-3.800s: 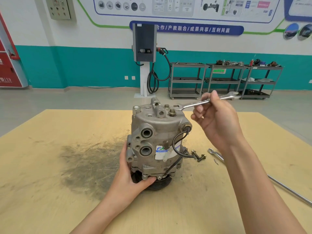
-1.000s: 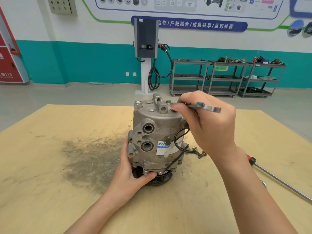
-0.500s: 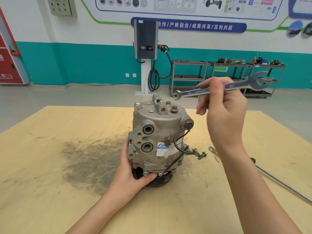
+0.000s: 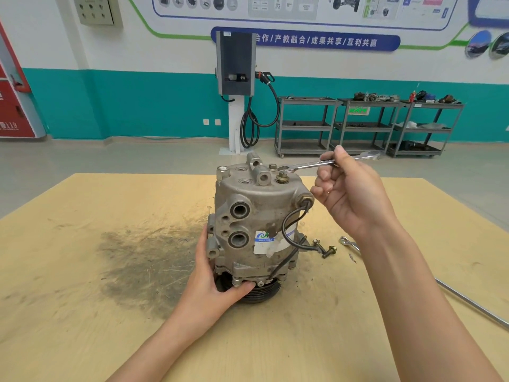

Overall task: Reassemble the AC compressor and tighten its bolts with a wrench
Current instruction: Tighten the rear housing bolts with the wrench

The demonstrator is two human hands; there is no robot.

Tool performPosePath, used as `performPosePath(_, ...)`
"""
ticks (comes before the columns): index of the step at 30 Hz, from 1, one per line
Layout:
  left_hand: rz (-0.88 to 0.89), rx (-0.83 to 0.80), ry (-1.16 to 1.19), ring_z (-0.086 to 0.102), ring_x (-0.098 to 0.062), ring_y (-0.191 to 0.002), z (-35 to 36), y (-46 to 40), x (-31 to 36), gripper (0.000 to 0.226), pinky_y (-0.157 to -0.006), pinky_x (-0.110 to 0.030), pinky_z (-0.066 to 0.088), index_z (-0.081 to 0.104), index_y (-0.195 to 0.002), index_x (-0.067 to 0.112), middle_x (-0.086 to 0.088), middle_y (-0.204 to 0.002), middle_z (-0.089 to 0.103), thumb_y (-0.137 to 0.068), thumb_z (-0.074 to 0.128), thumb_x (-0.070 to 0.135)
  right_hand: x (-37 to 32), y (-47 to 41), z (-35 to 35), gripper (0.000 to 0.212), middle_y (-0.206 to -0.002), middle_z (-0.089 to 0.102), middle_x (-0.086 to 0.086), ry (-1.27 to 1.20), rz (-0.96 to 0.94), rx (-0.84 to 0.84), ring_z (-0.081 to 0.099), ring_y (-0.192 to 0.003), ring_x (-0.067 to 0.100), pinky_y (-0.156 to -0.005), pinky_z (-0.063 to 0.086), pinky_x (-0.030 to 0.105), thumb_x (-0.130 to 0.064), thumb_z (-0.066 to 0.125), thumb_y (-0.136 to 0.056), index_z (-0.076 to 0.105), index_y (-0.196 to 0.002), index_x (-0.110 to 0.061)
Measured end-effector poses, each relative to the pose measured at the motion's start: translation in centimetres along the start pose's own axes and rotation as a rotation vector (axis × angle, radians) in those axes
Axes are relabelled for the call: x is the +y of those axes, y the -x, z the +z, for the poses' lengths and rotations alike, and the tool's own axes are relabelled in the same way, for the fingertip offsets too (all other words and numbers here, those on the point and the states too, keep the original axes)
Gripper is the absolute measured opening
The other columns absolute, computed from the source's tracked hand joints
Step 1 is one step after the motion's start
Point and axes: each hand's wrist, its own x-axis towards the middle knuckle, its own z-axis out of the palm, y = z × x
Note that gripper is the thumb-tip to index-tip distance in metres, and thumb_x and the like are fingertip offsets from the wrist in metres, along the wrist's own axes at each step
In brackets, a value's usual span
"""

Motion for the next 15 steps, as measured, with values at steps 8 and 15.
performPosePath(8, 0.002, 0.004, 0.010, 0.038, 0.019, -0.127, -0.02, 0.01, -0.07, 0.128, -0.094, 0.005, 0.029, -0.004, -0.154, 0.034, 0.022, -0.149, 0.035, -0.060, 0.082, 0.049, 0.28, -0.21, -0.15, 0.029, -0.052, 0.056, 0.003, 0.031, 0.016, -0.015, 0.048, -0.040, 0.011, -0.043, 0.047, 0.024, -0.028, 0.038, -0.105, 0.053, -0.090, -0.009)
performPosePath(15, 0.019, 0.021, 0.012, 0.038, 0.019, -0.127, 0.12, -0.05, -0.20, 0.131, -0.094, 0.004, 0.029, -0.003, -0.153, 0.035, 0.027, -0.146, 0.036, -0.058, 0.085, 0.053, 0.28, -0.26, -0.60, 0.029, -0.051, 0.053, 0.002, 0.070, 0.067, -0.080, 0.045, -0.040, 0.010, -0.042, 0.045, 0.021, -0.032, 0.037, -0.105, 0.052, -0.093, -0.011)
